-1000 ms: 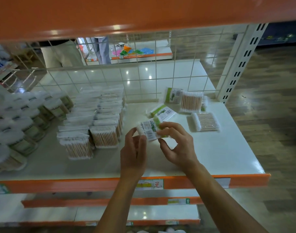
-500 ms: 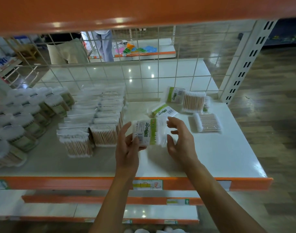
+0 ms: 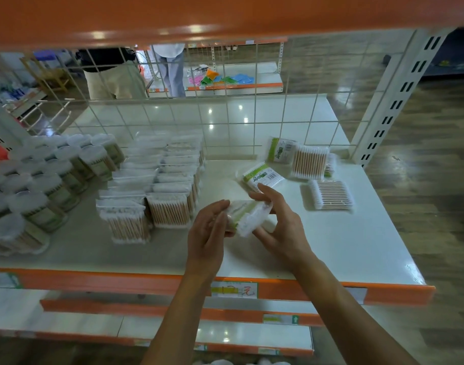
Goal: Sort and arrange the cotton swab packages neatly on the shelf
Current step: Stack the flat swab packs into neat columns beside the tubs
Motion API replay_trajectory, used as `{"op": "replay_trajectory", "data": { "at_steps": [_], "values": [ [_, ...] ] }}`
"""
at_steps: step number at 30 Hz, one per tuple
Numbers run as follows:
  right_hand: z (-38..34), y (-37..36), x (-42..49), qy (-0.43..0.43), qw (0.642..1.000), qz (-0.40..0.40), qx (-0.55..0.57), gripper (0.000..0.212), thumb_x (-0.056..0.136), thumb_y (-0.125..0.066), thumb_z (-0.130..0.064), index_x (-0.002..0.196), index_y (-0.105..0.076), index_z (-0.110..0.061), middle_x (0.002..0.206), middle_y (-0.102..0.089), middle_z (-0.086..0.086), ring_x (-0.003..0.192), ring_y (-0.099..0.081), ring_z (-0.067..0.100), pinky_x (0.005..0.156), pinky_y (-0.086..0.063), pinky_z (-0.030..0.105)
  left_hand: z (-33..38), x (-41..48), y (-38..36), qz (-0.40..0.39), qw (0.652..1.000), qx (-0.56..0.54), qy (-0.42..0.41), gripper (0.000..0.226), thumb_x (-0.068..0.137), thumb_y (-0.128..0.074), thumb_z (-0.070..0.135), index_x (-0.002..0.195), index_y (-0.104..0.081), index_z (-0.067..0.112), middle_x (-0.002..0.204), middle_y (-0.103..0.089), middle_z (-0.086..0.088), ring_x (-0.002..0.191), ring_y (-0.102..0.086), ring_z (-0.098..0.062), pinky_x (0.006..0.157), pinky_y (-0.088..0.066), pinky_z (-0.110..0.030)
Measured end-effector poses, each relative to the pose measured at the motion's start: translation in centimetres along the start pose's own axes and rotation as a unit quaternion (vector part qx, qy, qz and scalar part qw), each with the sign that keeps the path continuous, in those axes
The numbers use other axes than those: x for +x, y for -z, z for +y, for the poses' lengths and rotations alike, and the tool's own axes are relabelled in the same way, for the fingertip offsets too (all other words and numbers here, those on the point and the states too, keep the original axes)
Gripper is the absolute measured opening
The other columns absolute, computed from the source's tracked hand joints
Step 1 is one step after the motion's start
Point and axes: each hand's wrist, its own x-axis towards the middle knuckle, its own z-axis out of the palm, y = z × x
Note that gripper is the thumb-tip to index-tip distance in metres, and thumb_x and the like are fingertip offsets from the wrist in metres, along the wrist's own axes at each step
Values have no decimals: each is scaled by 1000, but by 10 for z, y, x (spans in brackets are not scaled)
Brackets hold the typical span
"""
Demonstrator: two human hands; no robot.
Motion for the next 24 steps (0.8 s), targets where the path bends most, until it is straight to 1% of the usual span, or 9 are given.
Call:
{"op": "replay_trajectory", "data": {
  "at_steps": [5, 7, 10, 14, 16, 18, 21, 23, 24],
  "values": [
    [-5, 3, -1, -18, 1000, 11, 8, 63, 78, -64, -38, 133, -35, -27, 118, -62, -13, 109, -57, 0, 87, -48, 21, 1, -1, -3, 7, 1000, 21, 7, 46, 81, -50, 52, 110, -65, 19, 110, -65, -11, 92, -67, -21, 68, -54, -30],
    [-7, 3, -1, -22, 999, 21, 9, 62, 78, -66, -36, 132, -36, -28, 115, -61, -19, 106, -57, -4, 85, -47, 17, 1, -2, -3, 8, 1000, 18, 12, 47, 82, -48, 53, 110, -64, 20, 103, -69, -4, 87, -68, -21, 68, -55, -32],
    [-9, 3, -2, -36, 999, 36, 11, 63, 76, -72, -27, 131, -40, -27, 112, -59, -27, 102, -59, -3, 84, -46, 14, 2, -3, -3, 5, 1000, 25, 7, 42, 83, -45, 55, 107, -62, 25, 96, -71, 2, 80, -69, -22, 68, -55, -35],
    [-16, 0, 0, -61, 997, 42, 23, 56, 75, -71, -31, 126, -47, -25, 108, -62, -14, 97, -61, 4, 82, -48, 13, 6, -4, -4, 3, 999, 35, 4, 38, 84, -40, 56, 104, -61, 30, 95, -71, 4, 77, -69, -20, 69, -55, -29],
    [-23, -5, 0, -76, 995, 47, 41, 47, 76, -72, -32, 117, -52, -23, 105, -61, -17, 93, -62, 5, 78, -50, 15, 8, -4, -2, 8, 997, 70, -14, 40, 87, -36, 56, 105, -60, 30, 95, -70, 2, 72, -69, -16, 63, -53, -24],
    [-28, -11, -1, -93, 992, 47, 64, 40, 77, -75, -25, 111, -54, -23, 101, -62, -17, 89, -63, 6, 73, -52, 17, 9, -6, 6, 26, 990, 134, -48, 43, 89, -31, 55, 107, -59, 28, 98, -68, -1, 64, -67, -13, 55, -51, -21],
    [-34, -23, -2, -123, 987, 34, 100, 34, 78, -74, -9, 105, -56, -18, 99, -64, -17, 86, -64, 6, 70, -52, 19, 7, -9, 25, 60, 969, 218, -99, 45, 94, -31, 55, 110, -59, 25, 97, -65, 2, 60, -64, -12, 52, -53, -32],
    [-39, -34, 1, -141, 983, 27, 117, 29, 78, -73, -8, 101, -58, -17, 93, -67, -12, 83, -65, 9, 69, -52, 20, 8, -9, 40, 83, 953, 261, -129, 48, 96, -29, 56, 108, -60, 22, 94, -64, 5, 62, -63, -16, 56, -52, -38],
    [-43, -40, 3, -146, 982, 25, 120, 27, 78, -73, -8, 99, -58, -17, 91, -67, -10, 81, -66, 9, 68, -52, 20, 8, -9, 47, 94, 945, 278, -146, 48, 97, -30, 53, 107, -61, 18, 94, -64, 4, 61, -62, -15, 57, -52, -37]
  ]
}}
